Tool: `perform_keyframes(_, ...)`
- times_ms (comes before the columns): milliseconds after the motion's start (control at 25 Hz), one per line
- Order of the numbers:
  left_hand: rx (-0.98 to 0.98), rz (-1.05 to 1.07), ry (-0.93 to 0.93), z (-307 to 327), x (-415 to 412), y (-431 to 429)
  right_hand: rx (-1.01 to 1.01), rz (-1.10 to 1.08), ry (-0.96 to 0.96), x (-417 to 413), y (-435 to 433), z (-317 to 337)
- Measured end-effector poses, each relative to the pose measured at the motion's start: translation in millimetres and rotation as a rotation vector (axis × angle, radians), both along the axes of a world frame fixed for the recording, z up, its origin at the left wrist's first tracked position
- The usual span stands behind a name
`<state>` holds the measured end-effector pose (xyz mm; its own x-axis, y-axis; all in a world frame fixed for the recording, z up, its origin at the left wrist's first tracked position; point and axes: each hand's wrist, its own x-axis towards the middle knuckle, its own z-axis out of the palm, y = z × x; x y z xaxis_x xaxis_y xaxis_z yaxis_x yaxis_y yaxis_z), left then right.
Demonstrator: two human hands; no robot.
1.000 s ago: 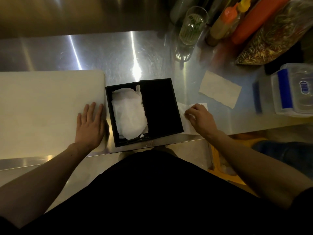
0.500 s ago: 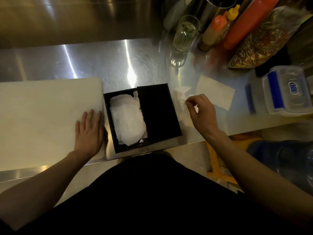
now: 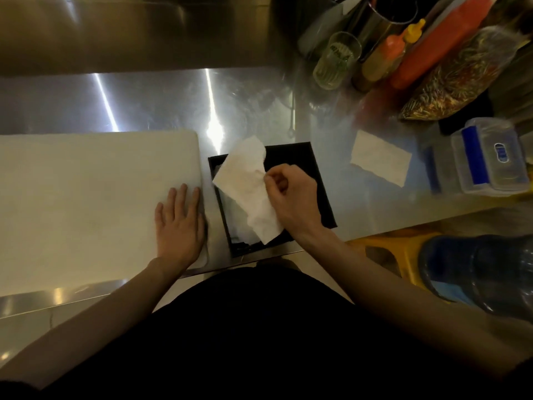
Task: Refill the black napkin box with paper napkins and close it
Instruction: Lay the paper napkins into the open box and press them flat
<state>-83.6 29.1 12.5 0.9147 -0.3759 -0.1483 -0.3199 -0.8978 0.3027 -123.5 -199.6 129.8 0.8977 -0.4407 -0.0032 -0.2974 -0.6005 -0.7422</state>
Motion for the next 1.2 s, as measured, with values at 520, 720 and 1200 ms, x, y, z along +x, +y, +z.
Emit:
perform_keyframes(520,-0.05,-0.009,-0.02,-11.2,1.2,6.1,-0.624,0.335,0.111,6.2,44.9,-36.9)
perform_keyframes(720,-0.047,-0.012,-0.029,-9.9,0.7,4.6,-0.602,0.604,0.457,9.6,44.8,-66.8)
perform_keyframes(1200,-0.012,-0.008,-0.027,-4.8,0.2,4.4,-0.582,0.586,0.521,13.5,44.4,-82.1)
